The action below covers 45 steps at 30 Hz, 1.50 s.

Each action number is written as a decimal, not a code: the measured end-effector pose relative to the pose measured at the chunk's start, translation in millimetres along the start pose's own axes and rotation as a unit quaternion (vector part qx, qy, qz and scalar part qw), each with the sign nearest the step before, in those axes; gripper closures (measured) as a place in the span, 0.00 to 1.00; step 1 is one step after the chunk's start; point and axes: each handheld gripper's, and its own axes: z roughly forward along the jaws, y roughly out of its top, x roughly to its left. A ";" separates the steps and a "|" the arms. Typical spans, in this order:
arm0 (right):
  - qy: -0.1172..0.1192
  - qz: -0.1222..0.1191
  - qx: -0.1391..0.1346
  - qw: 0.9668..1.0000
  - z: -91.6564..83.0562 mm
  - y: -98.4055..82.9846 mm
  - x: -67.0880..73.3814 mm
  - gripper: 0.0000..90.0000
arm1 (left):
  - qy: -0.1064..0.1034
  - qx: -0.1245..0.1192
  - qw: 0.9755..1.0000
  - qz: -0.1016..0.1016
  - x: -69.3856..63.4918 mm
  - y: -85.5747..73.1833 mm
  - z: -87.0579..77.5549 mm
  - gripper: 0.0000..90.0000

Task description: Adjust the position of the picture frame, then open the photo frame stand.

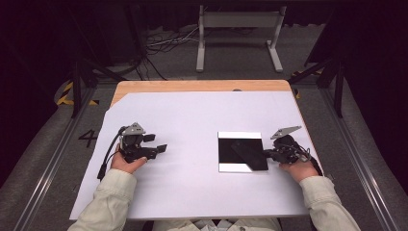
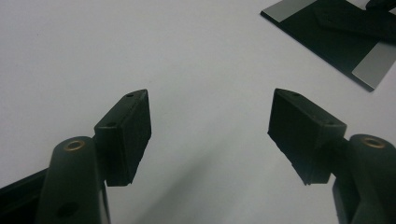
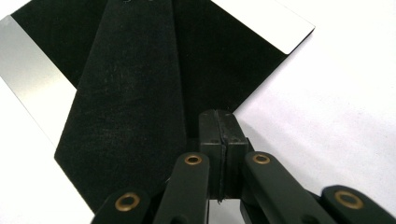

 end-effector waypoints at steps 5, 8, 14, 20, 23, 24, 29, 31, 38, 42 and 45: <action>0.002 -0.002 -0.001 1.000 -0.1 0.1 -1.0 0.99 | -0.001 0.002 1.000 0.003 -1.0 -0.1 0.5 0.34; 0.009 0.002 0.002 1.000 -1.0 0.7 -2.2 0.98 | -0.002 0.003 1.000 0.004 -2.4 0.0 0.2 0.34; 0.002 0.009 -0.019 1.000 -13.8 3.1 -4.1 0.92 | 0.000 0.006 1.000 0.005 -4.9 0.0 0.8 0.34; 0.005 0.017 -0.039 0.999 -28.7 5.3 -3.0 0.87 | 0.001 0.007 1.000 0.008 -5.2 0.3 1.7 0.34; 0.005 0.019 -0.044 0.999 -32.6 4.4 -2.6 0.83 | 0.000 0.006 1.000 0.012 -5.1 0.7 2.2 0.34; 0.006 0.022 -0.044 0.999 -34.3 3.9 -2.3 0.83 | 0.000 0.007 1.000 0.010 -5.6 0.7 2.5 0.34; 0.008 0.020 -0.045 0.999 -44.7 1.1 0.2 0.82 | 0.002 0.009 1.000 0.014 -6.8 0.7 3.9 0.34; 0.009 0.015 -0.047 0.999 -48.4 1.1 1.6 0.82 | 0.002 0.008 1.000 0.015 -6.5 1.0 3.7 0.34; 0.022 -0.001 -0.032 0.999 -55.3 1.6 8.4 0.81 | 0.006 0.010 1.000 0.018 -7.1 0.8 2.7 0.34; 0.028 -0.011 -0.018 0.999 -56.7 3.1 11.6 0.80 | 0.010 0.013 1.000 0.015 -8.5 0.3 2.3 0.34; 0.030 -0.016 -0.010 0.999 -57.2 3.3 13.8 0.80 | 0.011 0.016 1.000 0.017 -8.6 0.3 2.7 0.34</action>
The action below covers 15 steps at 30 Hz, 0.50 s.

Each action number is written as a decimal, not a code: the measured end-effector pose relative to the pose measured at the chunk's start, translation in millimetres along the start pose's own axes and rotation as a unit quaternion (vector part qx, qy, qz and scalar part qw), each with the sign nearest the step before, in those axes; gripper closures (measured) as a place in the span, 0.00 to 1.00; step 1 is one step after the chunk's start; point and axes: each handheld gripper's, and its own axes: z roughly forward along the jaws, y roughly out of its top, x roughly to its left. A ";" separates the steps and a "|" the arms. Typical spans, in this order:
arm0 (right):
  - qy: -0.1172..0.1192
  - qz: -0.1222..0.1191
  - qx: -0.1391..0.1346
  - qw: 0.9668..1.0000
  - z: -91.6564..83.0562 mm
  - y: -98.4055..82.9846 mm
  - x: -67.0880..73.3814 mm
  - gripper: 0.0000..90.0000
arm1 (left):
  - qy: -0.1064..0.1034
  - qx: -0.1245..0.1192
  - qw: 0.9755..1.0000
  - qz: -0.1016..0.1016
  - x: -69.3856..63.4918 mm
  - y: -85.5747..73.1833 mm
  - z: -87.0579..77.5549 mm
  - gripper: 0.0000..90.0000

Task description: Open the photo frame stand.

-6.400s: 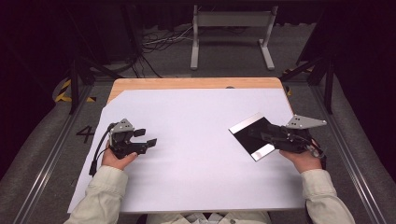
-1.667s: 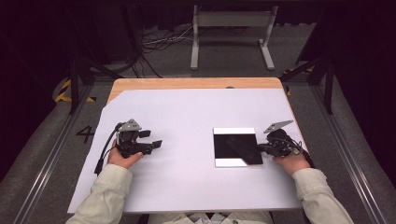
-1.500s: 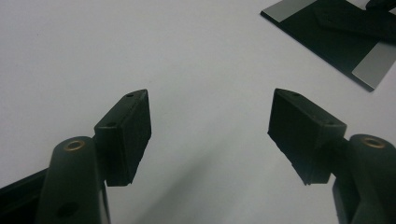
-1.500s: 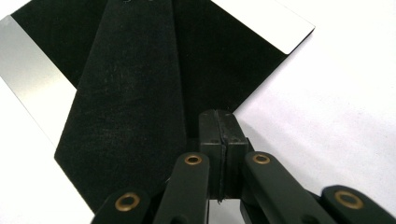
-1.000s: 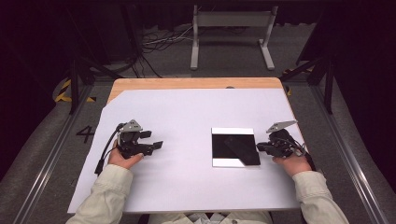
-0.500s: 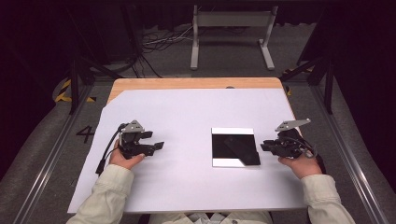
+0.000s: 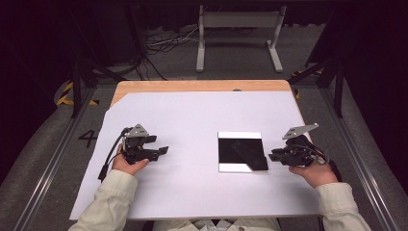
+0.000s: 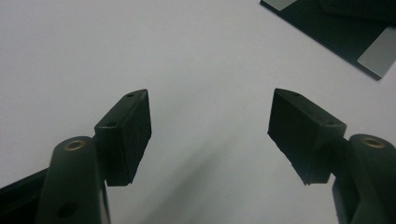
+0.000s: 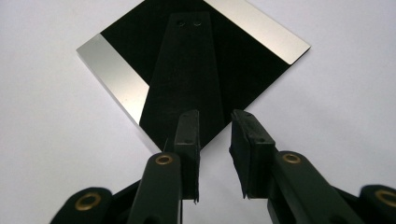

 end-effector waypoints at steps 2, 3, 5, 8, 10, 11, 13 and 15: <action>0.000 -0.004 0.004 1.000 0.2 -0.3 1.5 0.79 | 0.000 0.000 1.000 -0.002 -0.7 -0.1 0.3 0.34; 0.000 -0.004 0.004 1.000 0.2 -0.3 1.5 0.79 | 0.002 0.000 1.000 0.004 -0.3 0.2 0.6 0.34; -0.002 -0.007 0.005 1.000 1.0 -1.3 3.6 0.78 | -0.001 0.002 1.000 0.004 -0.7 0.2 1.1 0.34; 0.000 -0.012 0.007 1.000 1.9 -3.1 5.7 0.78 | 0.002 0.002 1.000 0.004 -0.5 0.1 1.4 0.34; 0.001 -0.014 0.011 1.000 2.6 -4.3 6.8 0.78 | 0.007 0.002 1.000 0.002 0.0 0.1 1.7 0.34; 0.002 -0.014 0.014 1.000 2.8 -5.0 7.4 0.77 | 0.006 0.004 1.000 0.000 -0.1 -0.1 1.8 0.35; 0.002 -0.015 0.015 1.000 3.5 -5.9 7.9 0.77 | 0.006 0.004 1.000 -0.001 -0.4 -0.3 1.9 0.35; 0.003 -0.015 0.020 1.000 4.9 -7.9 8.3 0.77 | 0.005 0.005 1.000 0.001 -0.8 -0.3 1.2 0.35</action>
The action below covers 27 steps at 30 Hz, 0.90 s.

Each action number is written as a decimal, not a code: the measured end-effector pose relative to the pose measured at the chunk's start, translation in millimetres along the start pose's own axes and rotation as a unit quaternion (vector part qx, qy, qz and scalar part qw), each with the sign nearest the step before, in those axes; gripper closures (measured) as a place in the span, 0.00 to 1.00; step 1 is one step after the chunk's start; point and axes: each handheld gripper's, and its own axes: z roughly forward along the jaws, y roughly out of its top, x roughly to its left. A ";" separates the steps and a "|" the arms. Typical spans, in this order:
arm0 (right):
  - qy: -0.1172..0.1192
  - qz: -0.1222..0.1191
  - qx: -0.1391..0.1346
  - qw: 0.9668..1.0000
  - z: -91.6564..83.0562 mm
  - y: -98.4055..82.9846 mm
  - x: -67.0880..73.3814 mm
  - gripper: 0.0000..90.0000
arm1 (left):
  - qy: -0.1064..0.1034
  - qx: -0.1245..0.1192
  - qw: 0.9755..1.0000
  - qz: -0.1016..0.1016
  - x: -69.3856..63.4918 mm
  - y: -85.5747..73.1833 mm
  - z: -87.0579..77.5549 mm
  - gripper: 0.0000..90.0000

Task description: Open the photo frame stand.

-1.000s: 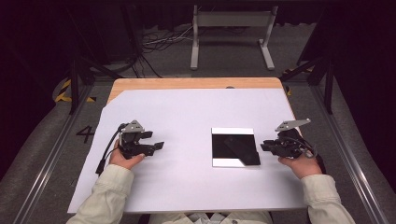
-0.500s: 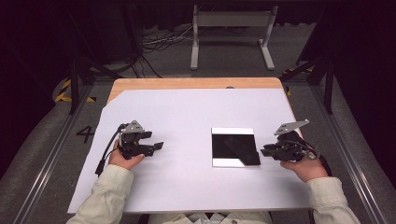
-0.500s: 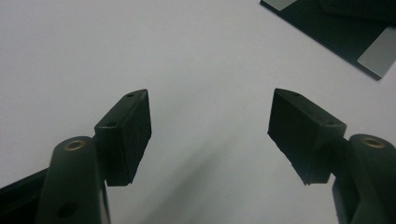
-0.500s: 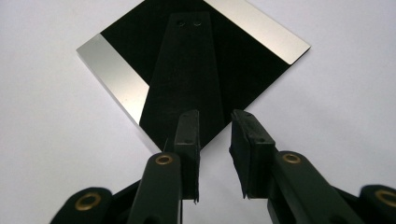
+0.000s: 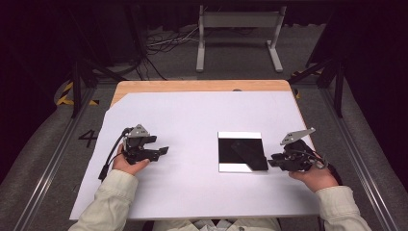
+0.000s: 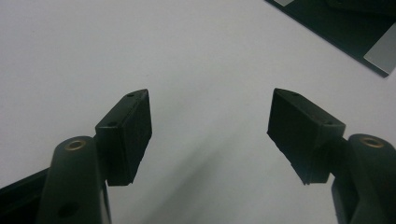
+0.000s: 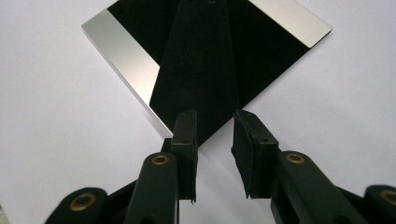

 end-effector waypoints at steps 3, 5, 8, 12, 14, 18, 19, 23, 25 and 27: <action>-0.002 0.000 0.004 1.000 1.5 -1.6 -0.3 0.76 | 0.000 -0.001 1.000 0.002 -0.1 0.0 -1.0 0.34; -0.002 -0.002 0.010 1.000 3.8 -3.4 0.6 0.76 | 0.001 -0.002 1.000 0.001 0.1 -0.1 -1.1 0.34; -0.002 -0.002 0.020 1.000 5.2 -5.6 2.0 0.76 | -0.001 0.000 1.000 0.000 -0.1 -0.2 -0.5 0.34; -0.002 -0.001 0.028 1.000 6.0 -8.1 1.8 0.76 | -0.002 -0.001 1.000 0.000 -0.3 -0.2 -0.5 0.34; -0.002 -0.001 0.031 1.000 6.2 -9.4 1.9 0.76 | -0.002 -0.001 1.000 0.000 -0.1 -0.2 -0.6 0.34; 0.002 -0.004 0.038 0.999 7.7 -11.9 3.5 0.77 | -0.003 -0.001 1.000 0.000 -0.3 -0.2 -0.6 0.34; 0.004 -0.006 0.041 0.999 8.6 -12.5 4.1 0.77 | -0.003 -0.001 1.000 0.000 -0.3 -0.2 -0.5 0.34; 0.007 -0.008 0.050 0.999 10.7 -13.8 5.1 0.78 | -0.002 0.000 1.000 0.001 -0.4 -0.2 -0.4 0.34; 0.008 -0.010 0.053 0.999 11.7 -14.1 5.5 0.79 | -0.002 -0.001 1.000 0.002 -0.4 -0.3 -0.1 0.34; 0.009 -0.012 0.057 0.998 13.3 -14.2 6.1 0.81 | -0.001 0.000 1.000 0.003 -0.3 -0.3 0.0 0.34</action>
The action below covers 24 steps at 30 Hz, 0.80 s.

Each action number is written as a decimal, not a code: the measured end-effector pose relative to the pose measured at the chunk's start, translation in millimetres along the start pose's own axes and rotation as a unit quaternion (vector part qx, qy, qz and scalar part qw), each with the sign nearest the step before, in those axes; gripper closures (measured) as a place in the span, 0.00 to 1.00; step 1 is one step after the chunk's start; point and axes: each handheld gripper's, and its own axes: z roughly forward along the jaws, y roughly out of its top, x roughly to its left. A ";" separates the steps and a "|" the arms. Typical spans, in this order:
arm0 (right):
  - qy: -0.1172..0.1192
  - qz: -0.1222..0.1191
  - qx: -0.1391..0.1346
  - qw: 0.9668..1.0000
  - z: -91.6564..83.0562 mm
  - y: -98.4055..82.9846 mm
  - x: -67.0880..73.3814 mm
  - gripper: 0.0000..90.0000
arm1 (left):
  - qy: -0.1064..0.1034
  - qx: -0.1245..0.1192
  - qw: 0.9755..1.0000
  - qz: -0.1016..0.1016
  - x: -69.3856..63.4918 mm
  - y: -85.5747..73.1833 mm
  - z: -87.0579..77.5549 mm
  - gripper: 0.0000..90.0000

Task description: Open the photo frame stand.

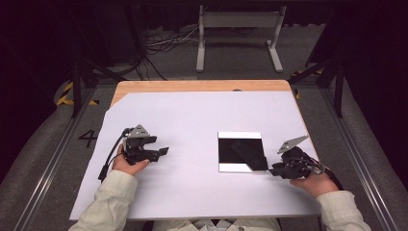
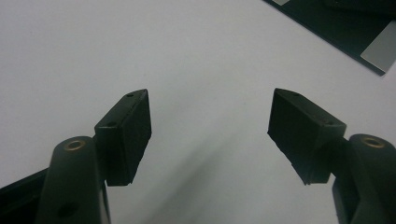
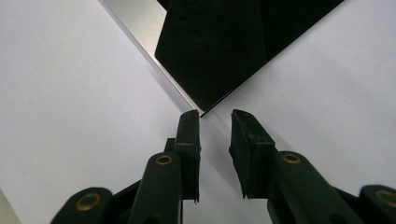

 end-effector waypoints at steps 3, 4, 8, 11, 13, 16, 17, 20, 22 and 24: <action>0.001 -0.003 0.005 1.000 1.7 0.4 0.9 0.82 | -0.001 0.001 1.000 0.000 0.0 0.0 0.0 0.34; 0.001 -0.005 0.006 1.000 2.3 0.7 1.3 0.83 | 0.000 0.000 1.000 0.001 0.1 0.0 0.0 0.34; 0.002 -0.010 0.015 1.000 6.6 1.9 2.9 0.87 | -0.001 0.002 1.000 0.000 -0.3 0.0 0.2 0.34; 0.002 -0.015 0.024 1.000 10.0 2.3 4.1 0.91 | 0.000 0.002 1.000 0.000 -0.5 -0.1 0.4 0.34; 0.001 -0.016 0.025 1.000 10.6 2.6 4.4 0.92 | 0.000 0.002 1.000 -0.001 -0.5 -0.1 0.4 0.34; -0.005 -0.026 0.026 0.999 11.7 3.8 6.0 0.96 | -0.001 0.002 1.000 -0.002 -0.8 -0.2 0.6 0.34; -0.006 -0.028 0.027 0.999 12.2 4.0 6.4 0.96 | 0.000 0.002 1.000 -0.001 -0.7 -0.1 0.5 0.34; -0.008 -0.031 0.031 0.999 14.8 4.3 6.8 0.98 | 0.000 0.003 1.000 0.001 -0.6 -0.1 0.6 0.34; -0.008 -0.032 0.029 0.999 15.2 4.9 7.0 0.99 | 0.000 0.003 1.000 0.001 -0.6 -0.1 0.8 0.34; -0.010 -0.033 0.029 0.999 15.3 5.1 7.3 0.99 | -0.001 0.003 1.000 0.000 -0.7 -0.2 0.9 0.34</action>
